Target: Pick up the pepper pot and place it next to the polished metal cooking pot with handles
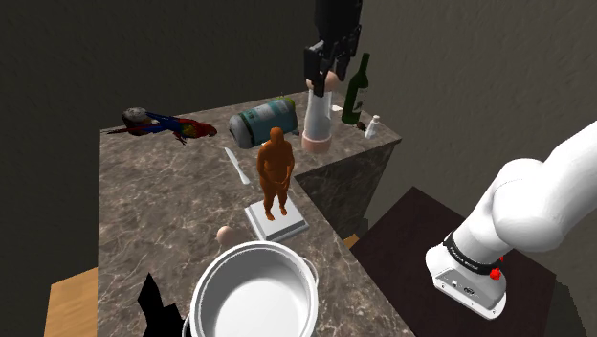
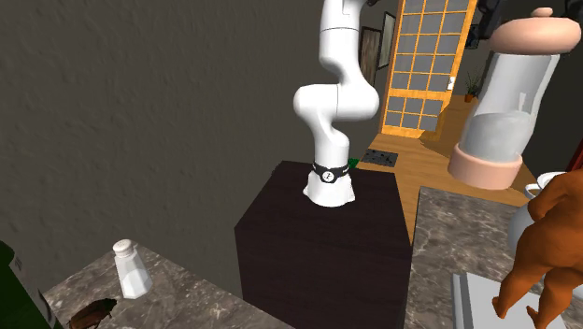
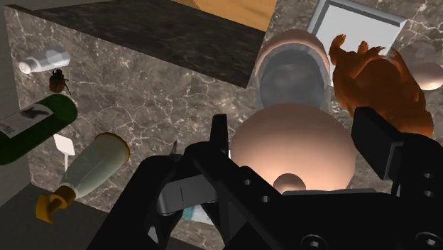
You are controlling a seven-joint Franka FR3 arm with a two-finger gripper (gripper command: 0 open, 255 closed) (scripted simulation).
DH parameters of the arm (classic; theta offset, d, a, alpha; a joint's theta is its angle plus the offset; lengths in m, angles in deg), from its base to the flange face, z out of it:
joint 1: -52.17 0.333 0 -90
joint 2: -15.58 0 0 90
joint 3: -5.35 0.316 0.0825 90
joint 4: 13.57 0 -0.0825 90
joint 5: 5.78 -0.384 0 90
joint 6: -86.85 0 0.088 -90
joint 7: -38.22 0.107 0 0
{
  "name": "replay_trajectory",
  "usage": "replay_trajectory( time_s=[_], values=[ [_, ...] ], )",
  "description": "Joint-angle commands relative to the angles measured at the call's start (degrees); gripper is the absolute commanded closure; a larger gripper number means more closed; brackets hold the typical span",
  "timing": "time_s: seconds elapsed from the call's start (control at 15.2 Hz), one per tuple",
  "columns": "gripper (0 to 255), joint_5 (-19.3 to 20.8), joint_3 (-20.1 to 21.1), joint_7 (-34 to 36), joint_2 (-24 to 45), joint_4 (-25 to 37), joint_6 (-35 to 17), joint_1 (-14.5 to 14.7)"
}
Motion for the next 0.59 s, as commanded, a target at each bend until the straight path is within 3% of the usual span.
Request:
replay_trajectory(
  time_s=[0.0, 0.53],
  values=[
    [255, -0.58, 1.87, 3.12, -0.29, -0.1, 0.57, 1.19],
    [255, -1.46, 9.62, 15.18, 2.52, 3.86, 3.37, 5.52]
  ],
)
